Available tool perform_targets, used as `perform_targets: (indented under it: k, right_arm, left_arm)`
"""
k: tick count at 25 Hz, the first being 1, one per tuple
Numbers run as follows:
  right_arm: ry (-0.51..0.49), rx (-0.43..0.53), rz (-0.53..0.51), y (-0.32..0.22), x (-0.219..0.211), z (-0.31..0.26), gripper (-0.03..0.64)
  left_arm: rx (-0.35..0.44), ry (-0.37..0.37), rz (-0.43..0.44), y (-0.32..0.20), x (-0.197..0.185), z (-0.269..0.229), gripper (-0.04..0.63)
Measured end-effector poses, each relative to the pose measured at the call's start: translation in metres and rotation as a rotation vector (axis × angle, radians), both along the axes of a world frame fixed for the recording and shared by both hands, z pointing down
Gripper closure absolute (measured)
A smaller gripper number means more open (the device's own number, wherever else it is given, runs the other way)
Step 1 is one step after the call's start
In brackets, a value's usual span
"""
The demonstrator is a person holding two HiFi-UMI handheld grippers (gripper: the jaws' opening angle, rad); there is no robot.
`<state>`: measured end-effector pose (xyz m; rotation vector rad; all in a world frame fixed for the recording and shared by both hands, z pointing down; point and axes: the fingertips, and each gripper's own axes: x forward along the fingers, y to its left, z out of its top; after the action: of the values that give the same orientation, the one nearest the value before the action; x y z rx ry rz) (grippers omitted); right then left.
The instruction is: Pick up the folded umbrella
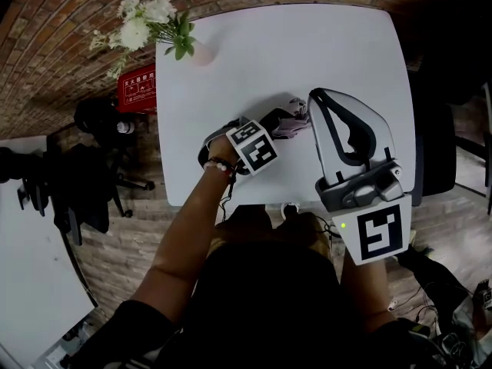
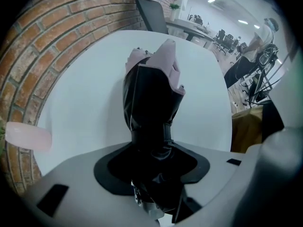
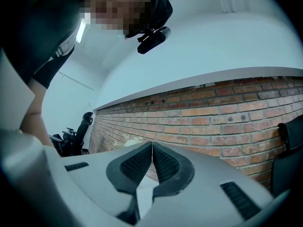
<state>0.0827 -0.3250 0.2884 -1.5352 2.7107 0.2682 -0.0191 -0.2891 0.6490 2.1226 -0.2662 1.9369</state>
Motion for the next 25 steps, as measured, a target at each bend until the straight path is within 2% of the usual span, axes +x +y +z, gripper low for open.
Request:
perform_targets:
  k: [3,9,12,17,25]
  right_arm:
    - [0.003,0.007,-0.004,0.001,0.0,-0.003,0.586]
    - [0.004,0.022,-0.01,0.006,0.004,-0.009,0.586]
    - [0.01,0.026,-0.022,0.01,0.003,-0.01,0.586]
    - [0.025,0.028,-0.033,0.016,0.004,-0.01,0.586]
    - [0.015,0.05,-0.063,0.024,0.002,-0.02,0.586]
  left_arm:
    - [0.025,0.06,-0.016,-0.001,-0.001,0.0,0.377]
    - [0.133,0.151,-0.096,-0.002,-0.008,-0.003,0.383]
    - [0.16,0.211,-0.139,-0.002,-0.006,-0.007,0.383]
    - [0.217,0.328,-0.229,-0.007,0.003,-0.032,0.387]
    - [0.373,0.431,-0.313,-0.029,0.007,-0.089,0.387]
